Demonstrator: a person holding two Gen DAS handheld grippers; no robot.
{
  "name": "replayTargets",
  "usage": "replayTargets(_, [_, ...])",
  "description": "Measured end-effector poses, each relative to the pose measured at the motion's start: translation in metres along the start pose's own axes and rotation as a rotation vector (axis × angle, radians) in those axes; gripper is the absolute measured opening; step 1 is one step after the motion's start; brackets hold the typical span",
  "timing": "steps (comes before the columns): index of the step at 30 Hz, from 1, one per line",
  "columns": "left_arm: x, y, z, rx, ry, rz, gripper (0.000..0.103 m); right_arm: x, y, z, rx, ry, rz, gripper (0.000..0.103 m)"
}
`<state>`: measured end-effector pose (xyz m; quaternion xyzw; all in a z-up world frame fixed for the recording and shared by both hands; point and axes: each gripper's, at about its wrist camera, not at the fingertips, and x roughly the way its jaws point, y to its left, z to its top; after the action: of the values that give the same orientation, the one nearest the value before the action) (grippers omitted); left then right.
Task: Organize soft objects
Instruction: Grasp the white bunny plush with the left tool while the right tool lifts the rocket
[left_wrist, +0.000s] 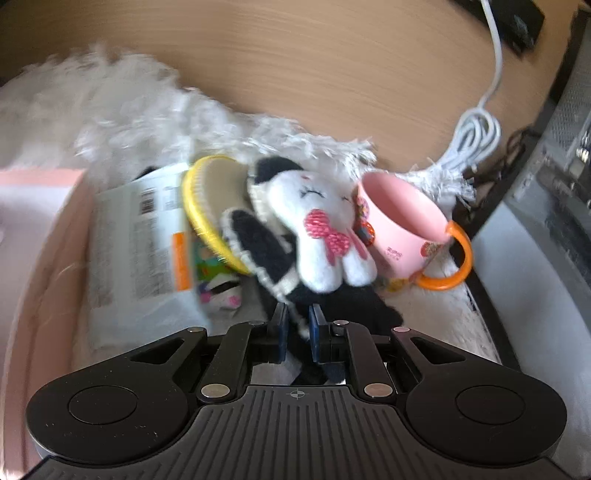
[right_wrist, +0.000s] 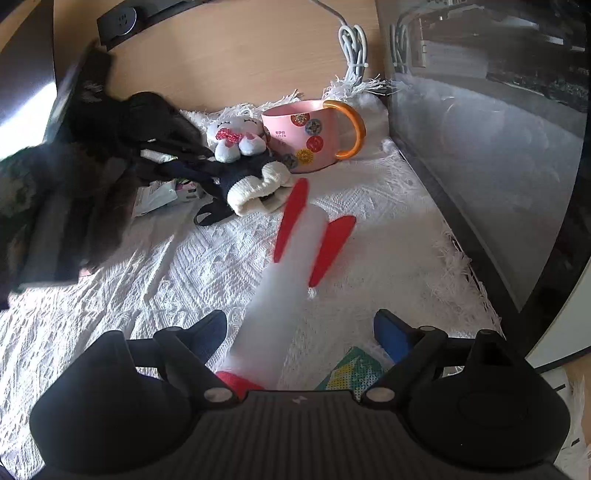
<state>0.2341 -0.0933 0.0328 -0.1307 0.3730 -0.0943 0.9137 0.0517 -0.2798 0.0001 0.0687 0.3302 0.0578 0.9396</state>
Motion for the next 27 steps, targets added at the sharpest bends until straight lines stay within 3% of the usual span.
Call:
replayTargets(4, [-0.014, 0.013, -0.008, -0.087, -0.058, 0.038, 0.014, 0.0, -0.001, 0.0, 0.006, -0.003, 0.005, 0.088])
replayTargets(9, [0.005, 0.011, 0.001, -0.074, 0.006, 0.016, 0.015, 0.001, 0.0, 0.0, -0.006, 0.002, 0.002, 0.09])
replayTargets(14, [0.029, 0.002, 0.006, -0.035, 0.048, 0.062, 0.016, 0.002, 0.001, 0.0, -0.017, 0.004, -0.007, 0.09])
replayTargets(18, [0.041, 0.008, 0.007, -0.084, 0.073, 0.03, 0.016, 0.002, 0.002, -0.001, -0.021, 0.004, -0.011, 0.09])
replayTargets(20, [0.036, 0.012, 0.008, -0.113, 0.086, 0.03, 0.016, 0.002, 0.002, -0.001, -0.022, 0.005, -0.011, 0.09])
replayTargets(24, [0.003, 0.013, -0.002, -0.137, -0.018, 0.109, 0.014, 0.002, 0.002, -0.002, -0.026, 0.005, -0.013, 0.09])
replayTargets(27, [0.003, 0.016, -0.004, -0.122, 0.028, 0.058, 0.014, 0.003, 0.002, -0.002, -0.027, 0.006, -0.015, 0.09])
